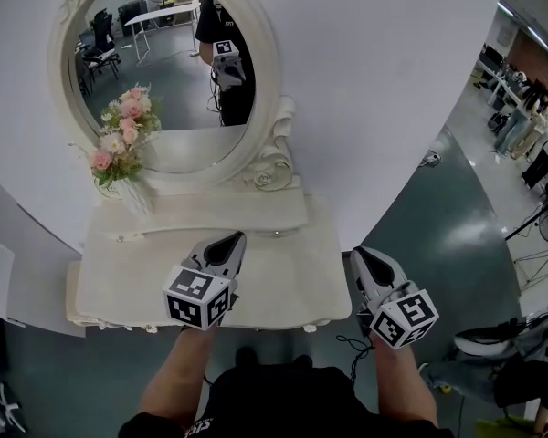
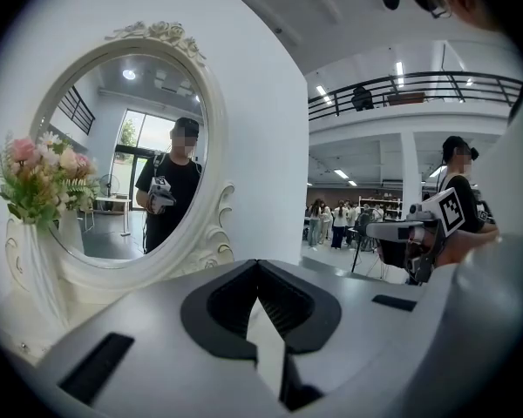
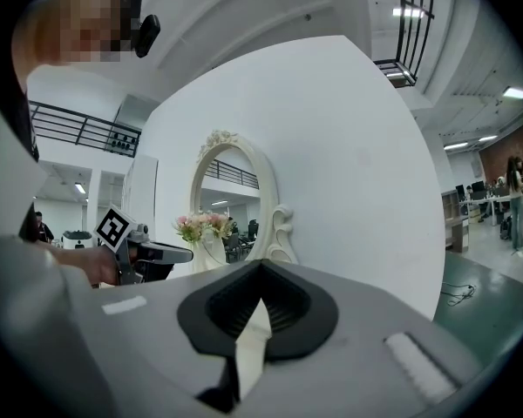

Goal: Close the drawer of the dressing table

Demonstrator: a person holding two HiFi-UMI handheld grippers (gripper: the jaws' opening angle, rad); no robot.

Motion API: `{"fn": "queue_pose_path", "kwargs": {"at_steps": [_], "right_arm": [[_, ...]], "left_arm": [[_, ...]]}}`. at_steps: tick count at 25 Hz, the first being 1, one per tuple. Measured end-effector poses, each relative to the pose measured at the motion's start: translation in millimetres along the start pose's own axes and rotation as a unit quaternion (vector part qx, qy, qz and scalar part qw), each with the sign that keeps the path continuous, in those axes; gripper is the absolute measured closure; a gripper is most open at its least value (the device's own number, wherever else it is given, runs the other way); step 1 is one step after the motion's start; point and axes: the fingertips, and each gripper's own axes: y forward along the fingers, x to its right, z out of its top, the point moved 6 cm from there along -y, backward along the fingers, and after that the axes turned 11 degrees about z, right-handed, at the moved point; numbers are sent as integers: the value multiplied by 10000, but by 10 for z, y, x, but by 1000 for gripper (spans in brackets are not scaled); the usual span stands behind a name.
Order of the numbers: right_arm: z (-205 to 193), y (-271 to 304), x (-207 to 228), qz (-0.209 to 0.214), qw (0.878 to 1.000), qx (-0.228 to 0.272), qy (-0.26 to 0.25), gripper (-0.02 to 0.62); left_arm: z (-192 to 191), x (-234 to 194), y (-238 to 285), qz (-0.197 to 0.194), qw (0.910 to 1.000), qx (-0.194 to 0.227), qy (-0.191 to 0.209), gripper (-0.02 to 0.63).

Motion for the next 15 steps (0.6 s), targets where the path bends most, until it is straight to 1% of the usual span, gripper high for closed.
{"fn": "queue_pose_path", "kwargs": {"at_steps": [15], "right_arm": [[-26,34,11,78,9999,30,95,588]], "left_arm": [[-24,27,-4,-42,10000,-33,4,598]]}}
